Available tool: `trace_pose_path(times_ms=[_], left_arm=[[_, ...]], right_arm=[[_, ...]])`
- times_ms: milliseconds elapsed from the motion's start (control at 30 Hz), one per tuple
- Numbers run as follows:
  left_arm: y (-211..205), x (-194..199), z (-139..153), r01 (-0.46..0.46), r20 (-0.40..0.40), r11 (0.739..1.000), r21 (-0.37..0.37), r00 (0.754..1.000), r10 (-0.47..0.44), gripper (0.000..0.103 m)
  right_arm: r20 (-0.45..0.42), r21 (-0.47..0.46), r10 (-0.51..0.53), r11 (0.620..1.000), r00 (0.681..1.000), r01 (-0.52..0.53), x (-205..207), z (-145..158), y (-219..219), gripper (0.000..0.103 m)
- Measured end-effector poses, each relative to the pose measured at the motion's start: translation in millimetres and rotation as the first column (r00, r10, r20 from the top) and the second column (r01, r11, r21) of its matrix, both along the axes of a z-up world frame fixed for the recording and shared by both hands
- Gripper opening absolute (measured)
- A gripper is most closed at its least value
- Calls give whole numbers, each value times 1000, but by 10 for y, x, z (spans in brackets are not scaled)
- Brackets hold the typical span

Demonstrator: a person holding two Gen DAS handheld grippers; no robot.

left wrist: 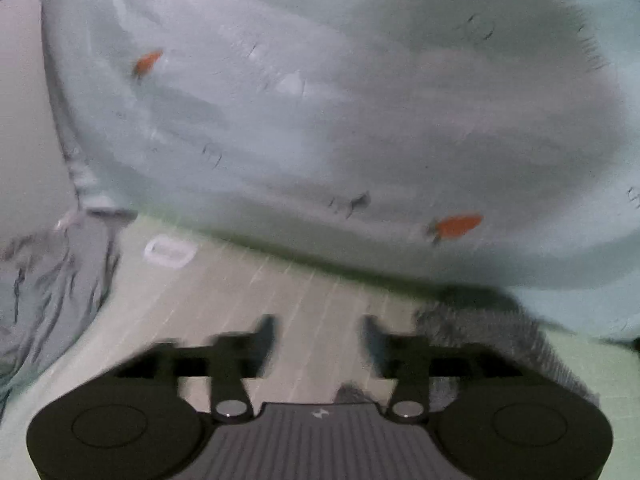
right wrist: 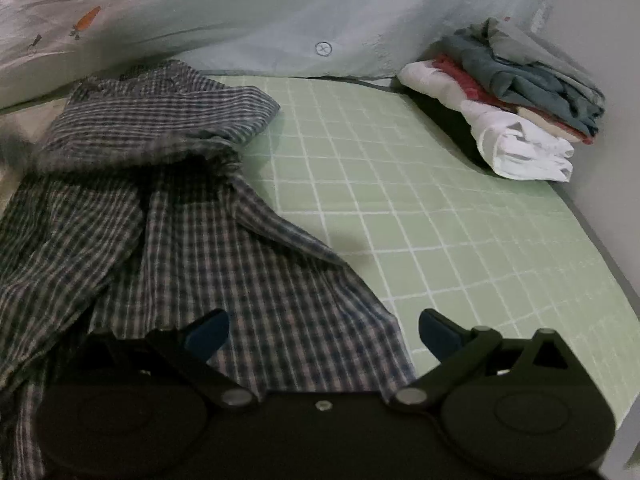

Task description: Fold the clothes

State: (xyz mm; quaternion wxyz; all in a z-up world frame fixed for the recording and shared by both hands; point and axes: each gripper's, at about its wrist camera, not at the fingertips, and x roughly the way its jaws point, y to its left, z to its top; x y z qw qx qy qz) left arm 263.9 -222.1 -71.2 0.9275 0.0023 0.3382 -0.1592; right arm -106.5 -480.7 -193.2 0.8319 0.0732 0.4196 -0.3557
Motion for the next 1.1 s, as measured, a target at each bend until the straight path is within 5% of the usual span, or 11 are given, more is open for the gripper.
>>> trace_pose_path(times_ms=[133,233,467,667,867,967,1000,1100], left_arm=[[60,-285,-156,83,-73,997,5,994,-82,80],[-23,-706,-372,179,-157,983,42,973,-170,81],[-120,-1707,-797,382,-297,917,116,894,-334,82],[5,-2317,-970,452,-319,865,217,871,-375,82],[221,-2476,-1035,400,-348,887,230,885,-309,83],[321,-2515,-1030,380,-354,897,226,890,-288,83],[354,-2529,-1028,373,-356,900,225,892,-281,83],[434,-2546,-1002,368,-353,903,220,893,-278,83]], right_arm=[[21,12,-40,999,999,40,-82,3,-55,103],[48,41,-77,996,996,75,-177,-10,-118,103],[97,129,-145,983,985,132,-457,-141,-258,103],[52,172,-178,971,983,167,-659,-265,-340,100],[34,172,-84,982,996,77,-822,-290,-303,62],[80,229,-78,972,994,58,-888,-264,-340,26],[80,233,-78,971,994,57,-893,-248,-342,5],[96,202,-68,978,993,47,-884,-126,-204,2]])
